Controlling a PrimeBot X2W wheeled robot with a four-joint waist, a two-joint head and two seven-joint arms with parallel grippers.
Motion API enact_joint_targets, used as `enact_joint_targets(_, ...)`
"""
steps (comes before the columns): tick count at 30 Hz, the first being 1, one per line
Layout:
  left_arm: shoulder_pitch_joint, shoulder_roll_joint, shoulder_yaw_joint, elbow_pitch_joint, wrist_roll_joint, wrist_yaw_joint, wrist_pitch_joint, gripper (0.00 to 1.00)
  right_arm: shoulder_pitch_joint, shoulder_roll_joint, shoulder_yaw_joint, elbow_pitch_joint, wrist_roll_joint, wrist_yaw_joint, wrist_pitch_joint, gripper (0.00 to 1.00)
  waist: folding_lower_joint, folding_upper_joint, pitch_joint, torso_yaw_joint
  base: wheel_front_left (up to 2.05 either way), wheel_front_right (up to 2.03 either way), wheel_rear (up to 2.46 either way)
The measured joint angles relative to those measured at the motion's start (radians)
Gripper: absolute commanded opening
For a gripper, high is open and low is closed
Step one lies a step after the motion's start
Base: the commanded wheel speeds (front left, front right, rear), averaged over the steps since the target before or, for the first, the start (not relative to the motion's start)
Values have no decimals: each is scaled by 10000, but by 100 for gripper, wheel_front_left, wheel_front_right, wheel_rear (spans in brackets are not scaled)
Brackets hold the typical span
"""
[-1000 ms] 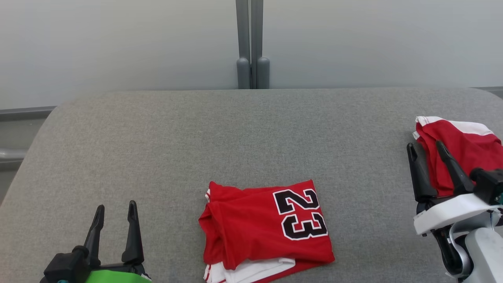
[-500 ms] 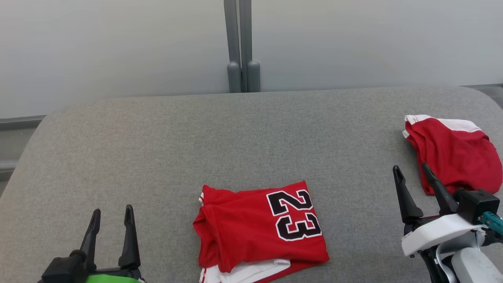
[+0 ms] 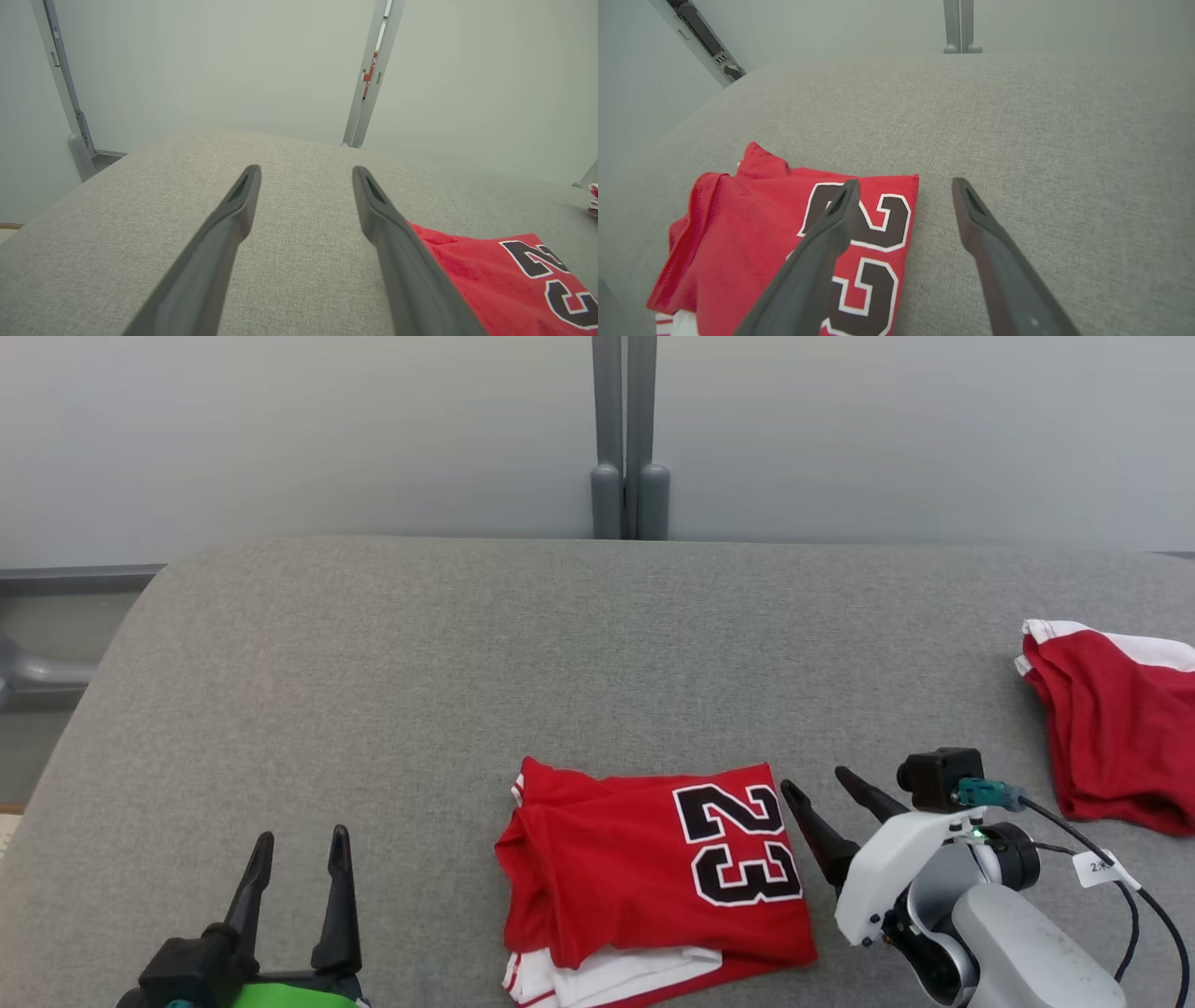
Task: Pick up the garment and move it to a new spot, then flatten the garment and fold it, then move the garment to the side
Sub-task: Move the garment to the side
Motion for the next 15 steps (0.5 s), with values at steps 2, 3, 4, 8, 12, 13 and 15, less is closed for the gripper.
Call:
enact_joint_targets(2, -84, 33, -215, 161, 31, -19, 35, 100, -227, 84, 65, 577, 198, 0, 598, 100, 0, 0, 37, 194, 0, 0, 0)
enact_joint_targets(3, -146, 38, -332, 221, 35, -48, 48, 100, -323, 117, 157, 886, 286, -6, 966, 100, 0, 0, 60, 304, 0, 0, 0)
enact_joint_targets(4, -227, 44, -407, 270, 42, -77, 48, 100, -375, 142, 215, 1110, 290, -4, 1210, 100, 0, 0, 81, 392, 0, 0, 0)
enact_joint_targets(8, -430, 109, -593, 437, 44, -104, 48, 100, -542, 366, 238, 1990, 585, -4, 2080, 100, 0, 0, 187, 799, 0, 0, 0)
enact_joint_targets(12, -437, 119, -629, 550, 15, -109, 46, 100, -688, 566, 153, 2475, 905, -6, 2495, 100, 0, 0, 300, 1100, 0, 0, 0)
enact_joint_targets(13, -439, 119, -635, 575, 15, -109, 46, 100, -738, 579, 173, 2495, 961, -6, 2514, 72, 0, 0, 337, 1147, 0, 0, 0)
enact_joint_targets(15, -456, 119, -635, 610, 13, -109, 46, 100, -776, 577, 230, 2481, 976, -6, 2399, 7, 0, 0, 401, 1192, 0, 0, 0)
